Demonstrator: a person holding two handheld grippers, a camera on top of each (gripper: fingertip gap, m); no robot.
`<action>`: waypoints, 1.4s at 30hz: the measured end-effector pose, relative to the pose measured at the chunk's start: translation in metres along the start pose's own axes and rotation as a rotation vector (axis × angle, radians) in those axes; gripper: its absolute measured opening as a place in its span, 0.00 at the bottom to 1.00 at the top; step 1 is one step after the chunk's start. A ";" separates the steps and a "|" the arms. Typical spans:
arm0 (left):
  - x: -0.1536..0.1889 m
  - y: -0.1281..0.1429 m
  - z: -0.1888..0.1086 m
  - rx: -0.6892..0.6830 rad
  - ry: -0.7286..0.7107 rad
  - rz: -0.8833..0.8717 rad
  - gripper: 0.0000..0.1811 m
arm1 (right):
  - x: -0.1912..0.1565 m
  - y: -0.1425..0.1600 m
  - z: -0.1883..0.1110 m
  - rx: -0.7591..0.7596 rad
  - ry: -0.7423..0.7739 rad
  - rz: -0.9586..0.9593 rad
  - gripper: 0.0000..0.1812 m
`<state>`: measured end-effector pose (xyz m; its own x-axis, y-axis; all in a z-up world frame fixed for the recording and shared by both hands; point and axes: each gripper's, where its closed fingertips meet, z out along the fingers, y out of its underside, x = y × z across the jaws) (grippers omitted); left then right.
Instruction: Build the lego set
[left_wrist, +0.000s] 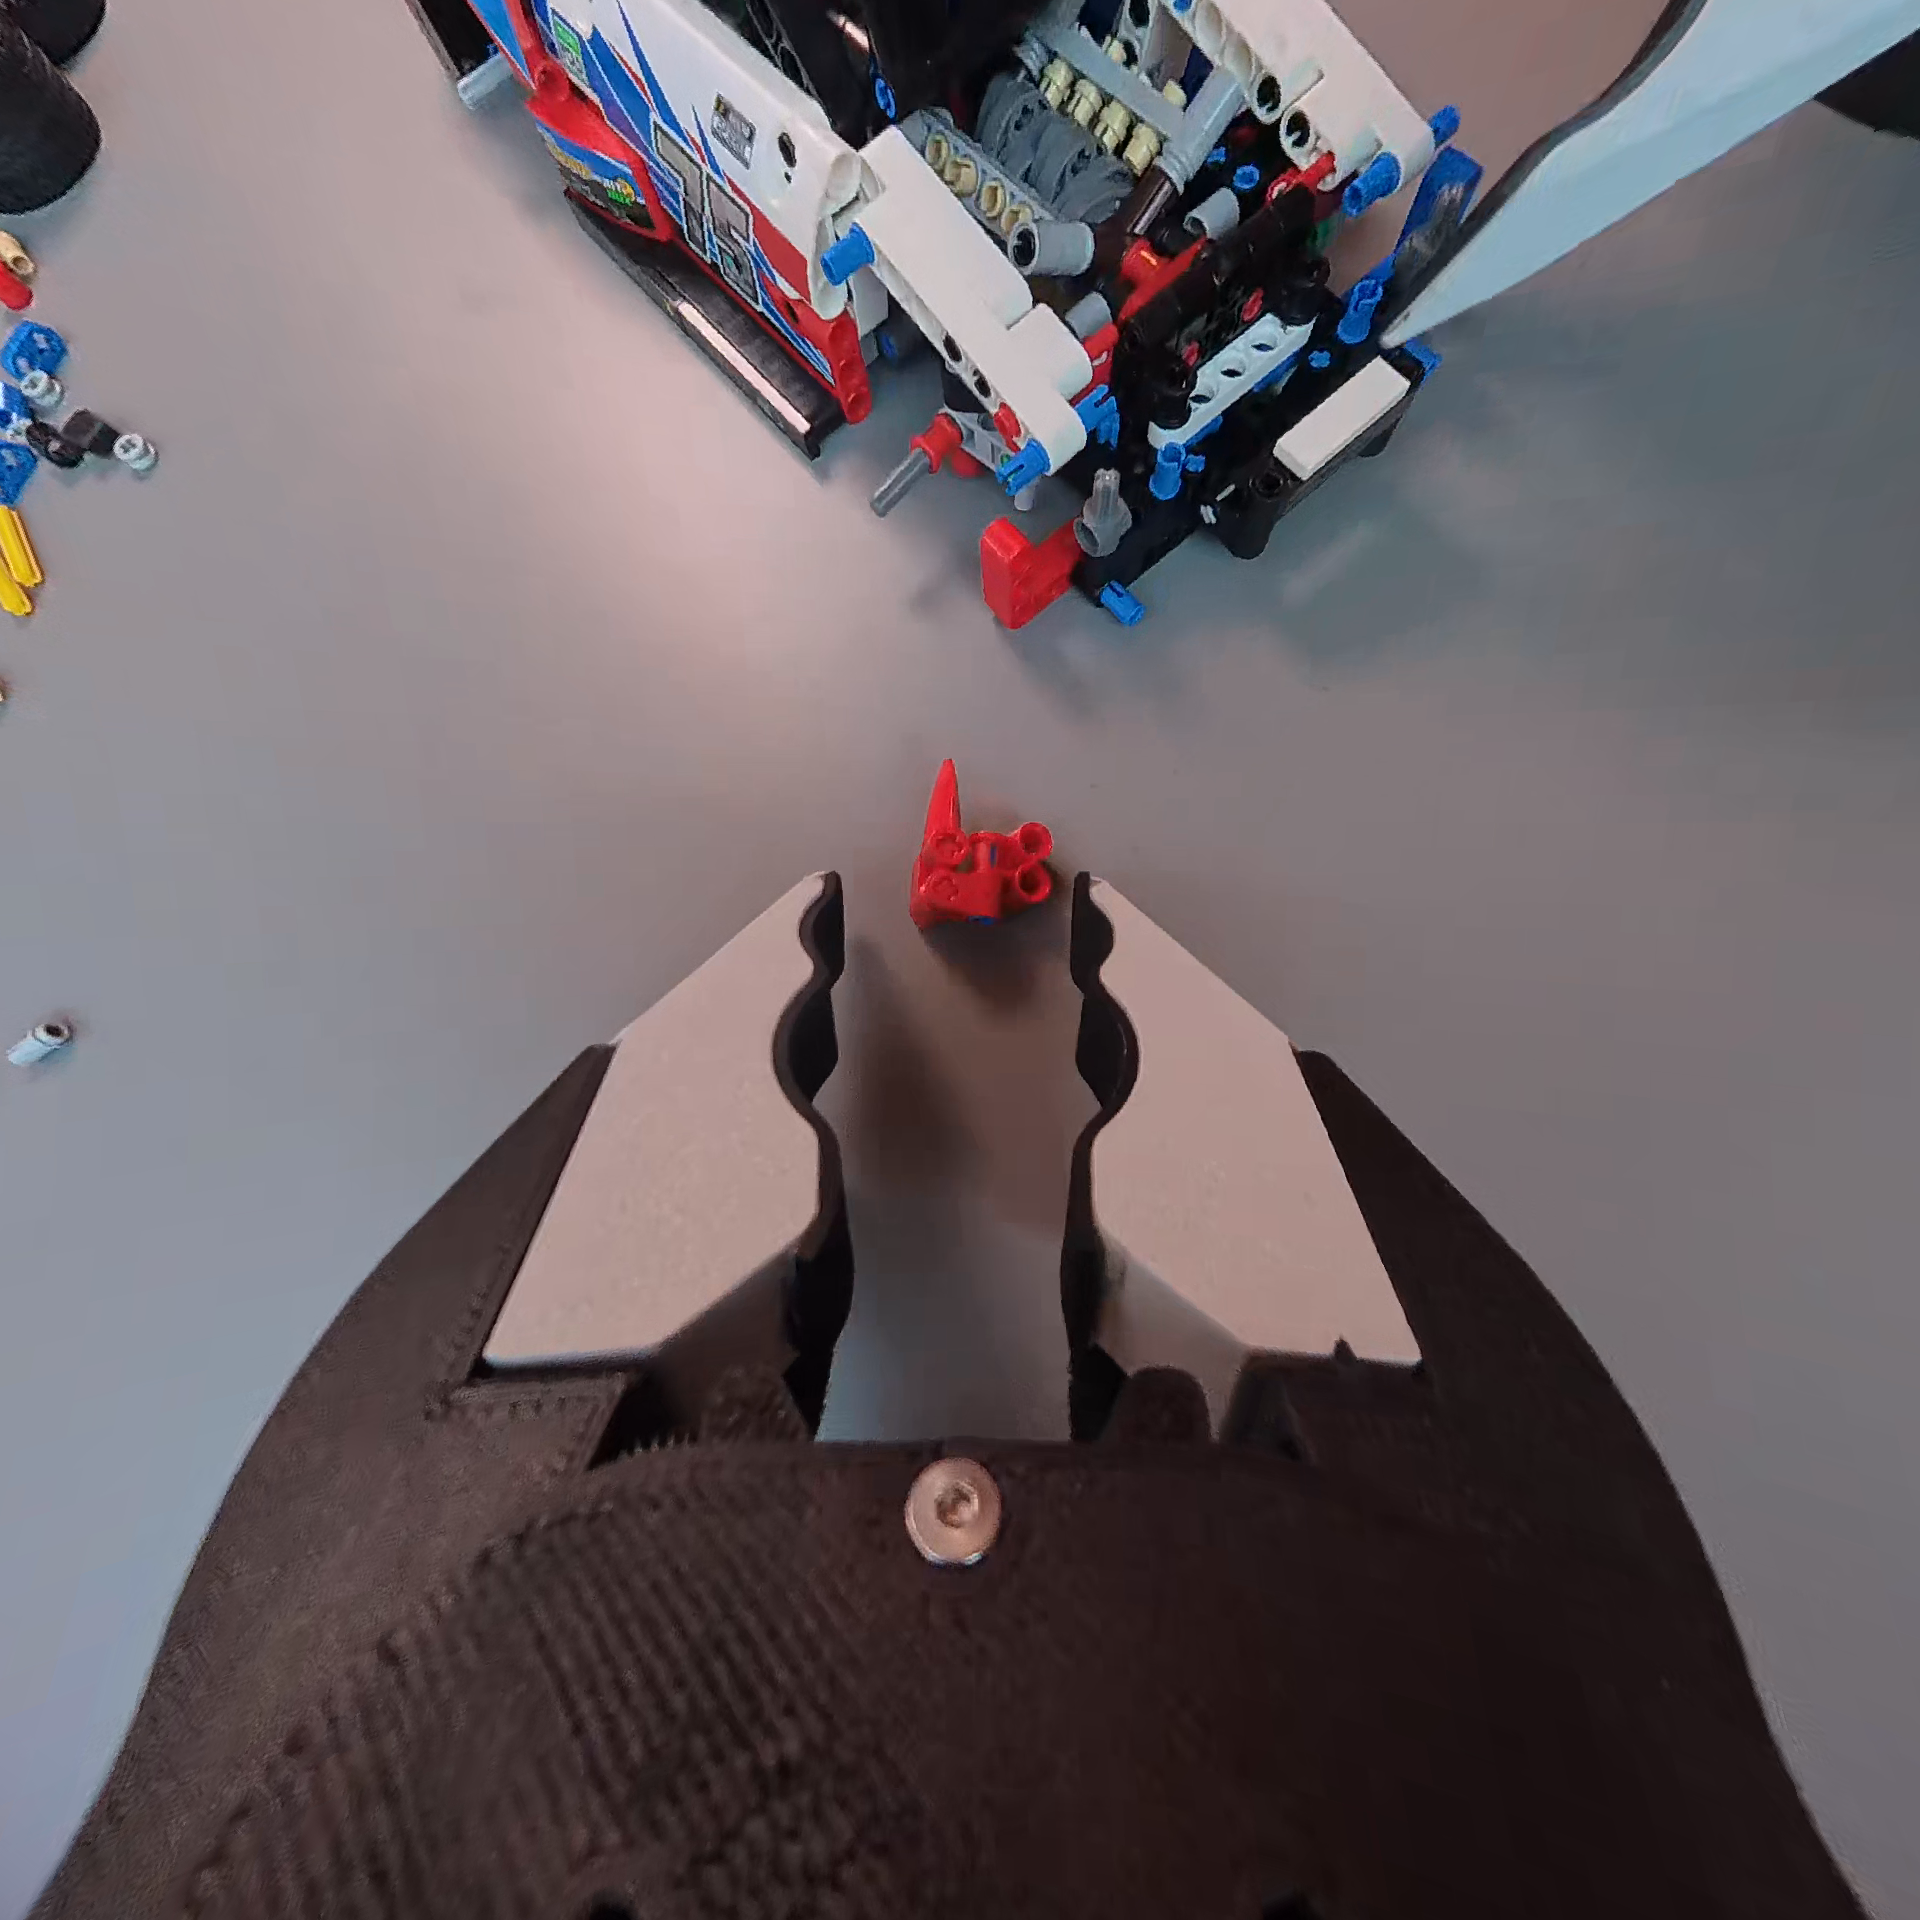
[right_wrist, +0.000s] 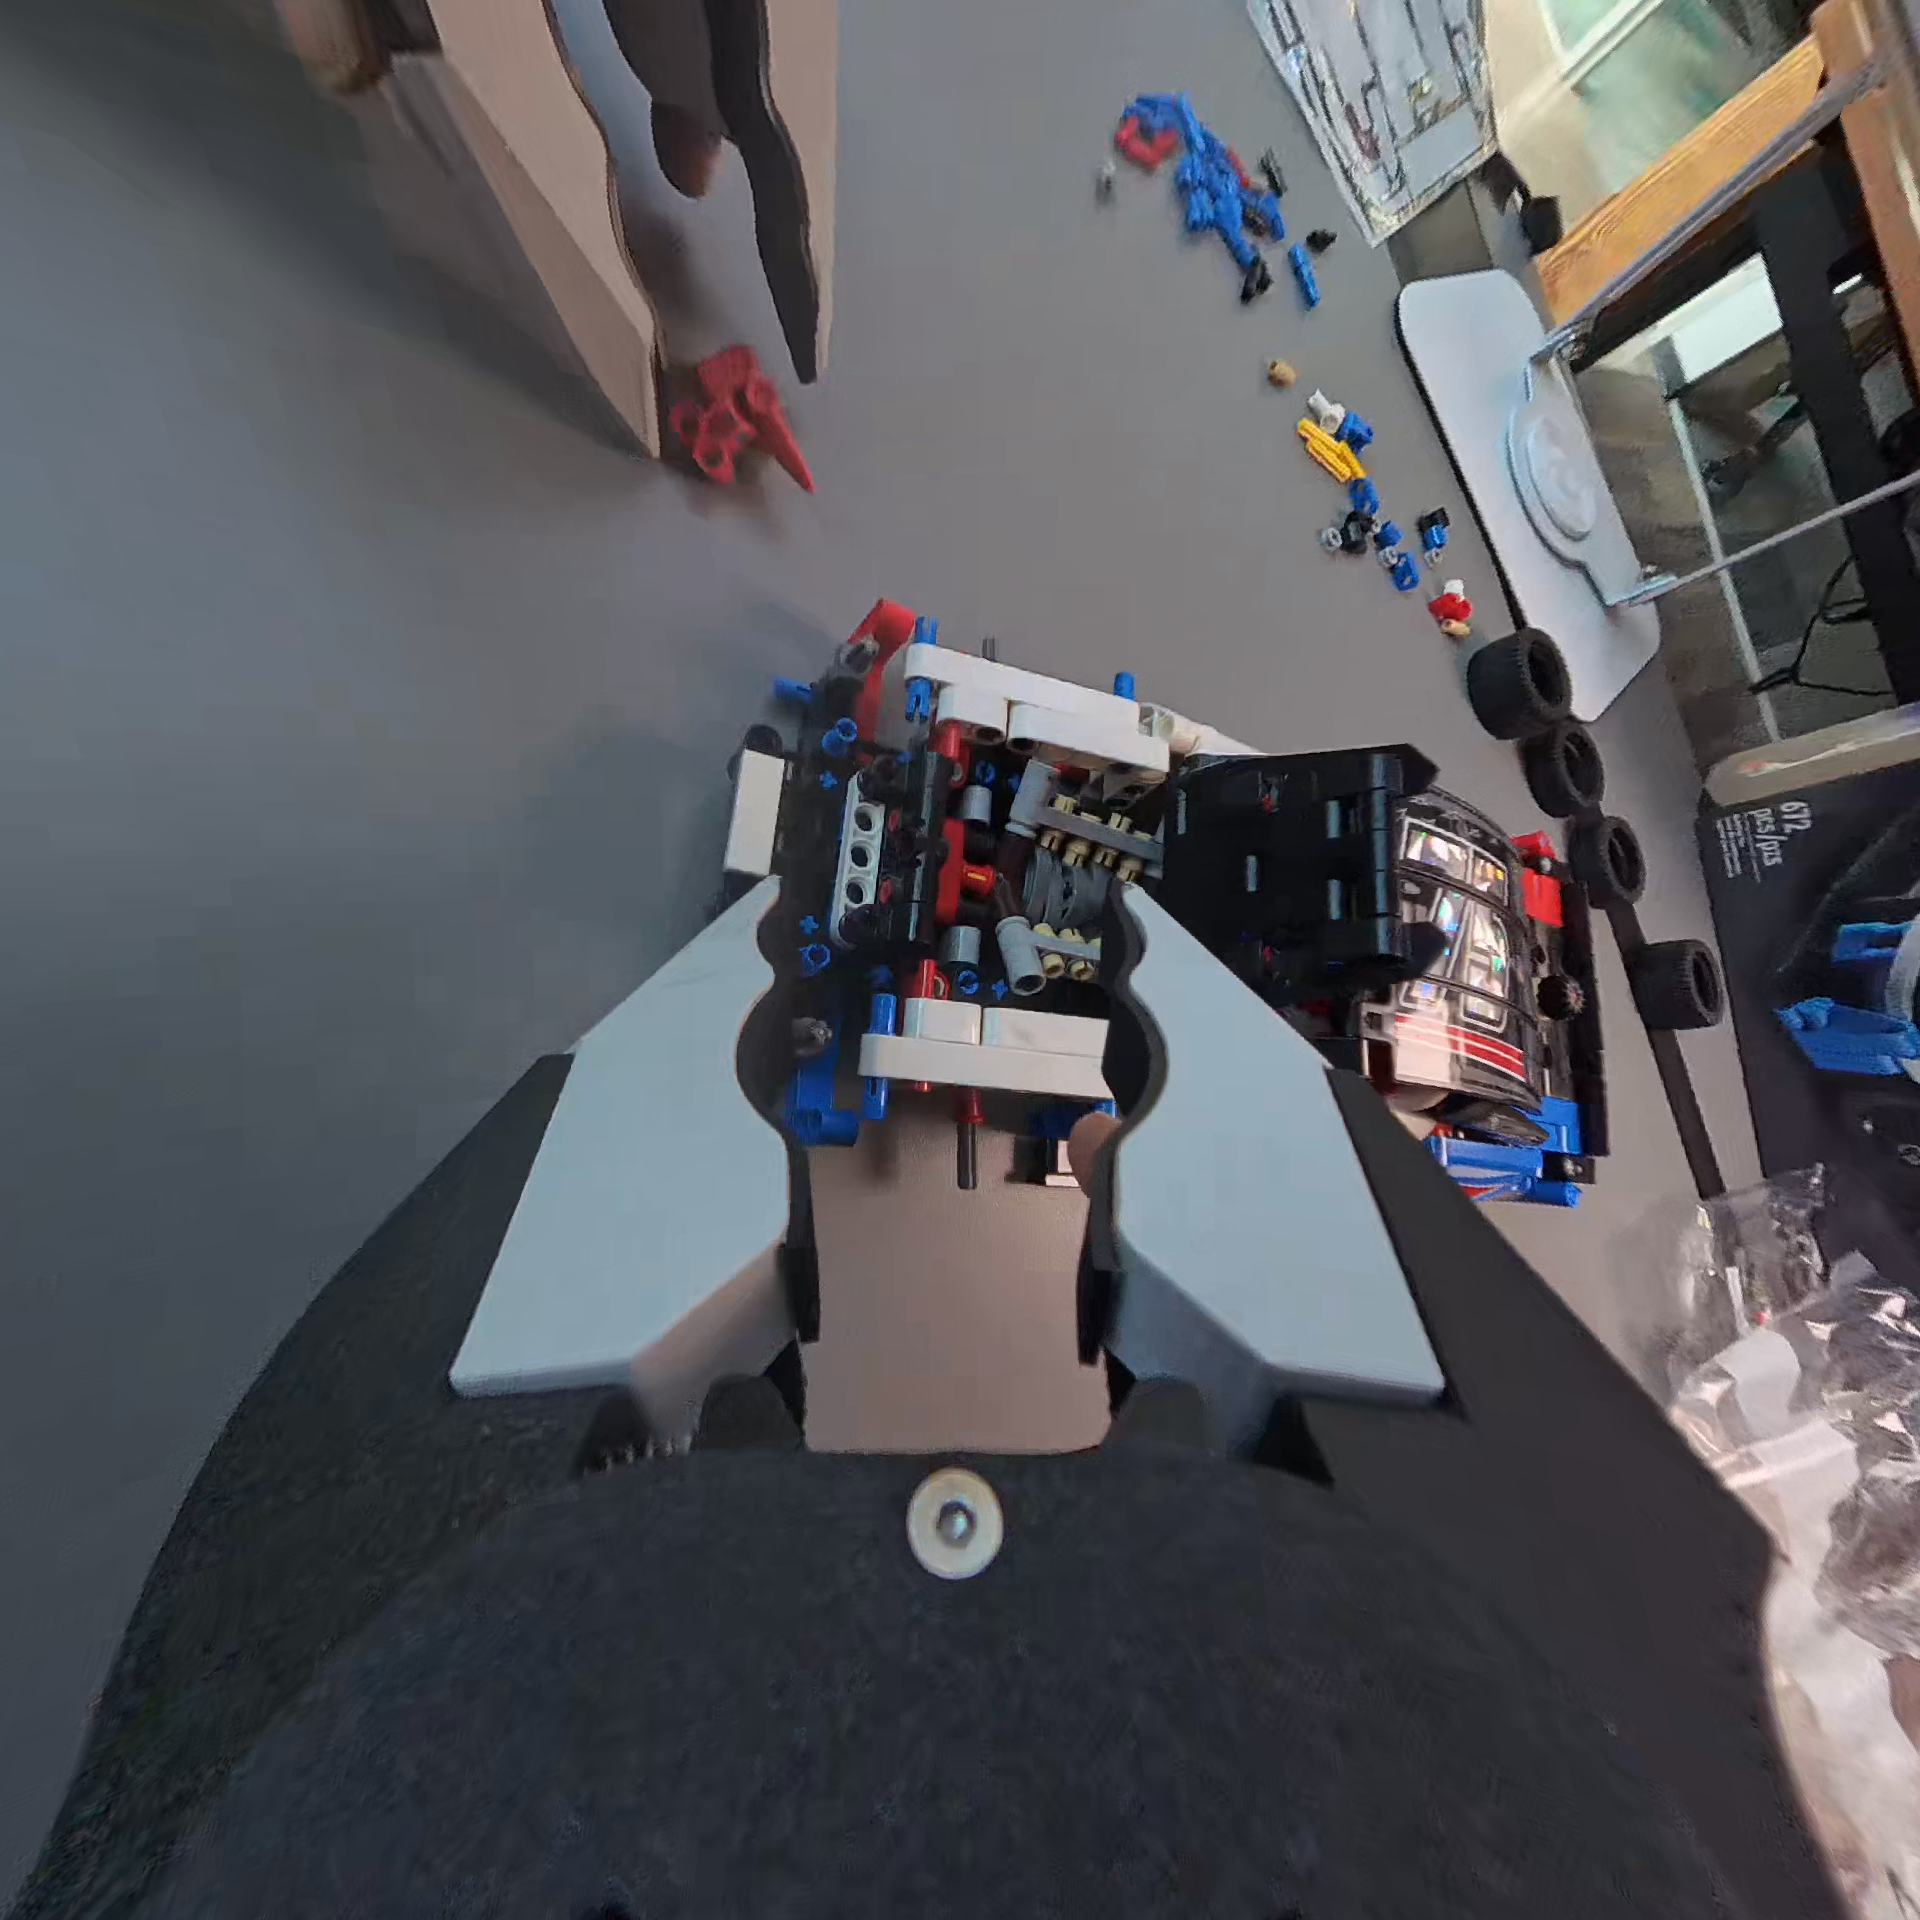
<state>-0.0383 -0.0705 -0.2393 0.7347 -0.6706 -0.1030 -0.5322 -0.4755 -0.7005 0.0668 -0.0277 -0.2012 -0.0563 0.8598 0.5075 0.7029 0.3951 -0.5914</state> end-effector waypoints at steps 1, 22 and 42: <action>-0.001 -0.002 0.002 -0.001 0.003 0.010 0.20 | 0.004 0.004 0.004 -0.027 0.026 -0.021 0.30; -0.021 -0.038 0.011 0.178 0.031 0.103 0.13 | 0.021 -0.042 0.021 0.384 -0.151 0.188 0.16; 0.055 -0.079 -0.036 0.499 0.391 0.100 0.14 | -0.021 -0.075 -0.015 0.702 -0.529 0.251 0.00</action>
<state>0.0288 -0.0905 -0.1642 0.4340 -0.9008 0.0140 -0.2614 -0.1408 -0.9549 0.0261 -0.0801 -0.1582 -0.3993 0.9148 0.0610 0.1558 0.1332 -0.9788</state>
